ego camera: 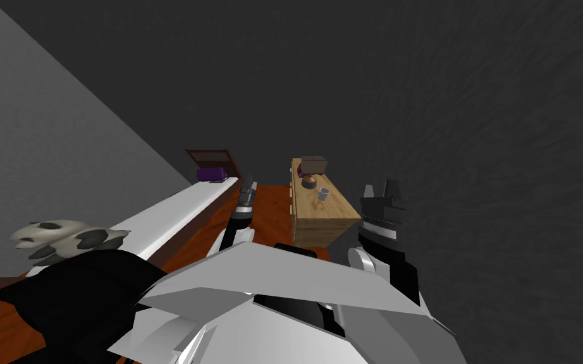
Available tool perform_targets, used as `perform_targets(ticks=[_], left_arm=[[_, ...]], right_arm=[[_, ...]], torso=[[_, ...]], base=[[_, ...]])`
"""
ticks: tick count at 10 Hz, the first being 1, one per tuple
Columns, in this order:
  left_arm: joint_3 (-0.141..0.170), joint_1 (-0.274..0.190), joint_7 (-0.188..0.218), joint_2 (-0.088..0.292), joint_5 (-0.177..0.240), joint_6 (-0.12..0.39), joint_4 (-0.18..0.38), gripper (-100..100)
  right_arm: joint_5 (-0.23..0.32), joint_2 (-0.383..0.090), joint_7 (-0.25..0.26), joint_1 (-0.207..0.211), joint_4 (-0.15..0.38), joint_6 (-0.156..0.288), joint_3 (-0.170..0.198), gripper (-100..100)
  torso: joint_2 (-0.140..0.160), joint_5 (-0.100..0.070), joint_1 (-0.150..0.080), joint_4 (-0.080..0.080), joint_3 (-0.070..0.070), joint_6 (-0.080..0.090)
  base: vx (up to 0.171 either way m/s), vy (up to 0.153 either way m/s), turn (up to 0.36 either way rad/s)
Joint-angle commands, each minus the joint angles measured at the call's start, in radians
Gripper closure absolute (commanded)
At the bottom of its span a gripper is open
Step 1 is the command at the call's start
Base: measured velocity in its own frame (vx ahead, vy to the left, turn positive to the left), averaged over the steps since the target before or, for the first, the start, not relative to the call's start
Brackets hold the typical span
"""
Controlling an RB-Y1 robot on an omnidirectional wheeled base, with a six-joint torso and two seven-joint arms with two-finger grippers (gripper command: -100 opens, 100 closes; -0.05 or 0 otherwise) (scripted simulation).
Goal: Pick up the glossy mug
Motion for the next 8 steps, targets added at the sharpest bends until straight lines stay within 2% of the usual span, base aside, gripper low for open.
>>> perform_targets(ticks=[1, 4, 8], left_arm=[[0.0, 0.0, 0.0, 0.0, 0.0, 0.0, 0.0, 0], [0.0, 0.0, 0.0, 0.0, 0.0, 0.0, 0.0, 0], [0.0, 0.0, 0.0, 0.0, 0.0, 0.0, 0.0, 0]], right_arm=[[-0.005, -0.032, -0.003, 0.005, 0.007, 0.009, 0.0, -100], [-0.027, -0.115, -0.019, 0.024, 0.032, 0.042, 0.001, -100], [-0.074, -0.241, -0.059, 0.068, 0.072, 0.105, 0.005, -100]], torso=[[0.0, 0.0, 0.0, 0.0, 0.0, 0.0], [0.005, 0.0, 0.002, 0.001, 0.003, 0.0], [0.009, 0.0, 0.001, 0.002, 0.005, 0.0]], base=[[-0.033, 0.006, 0.009], [-0.086, 0.029, 0.016], [-0.128, 0.03, 0.038]])
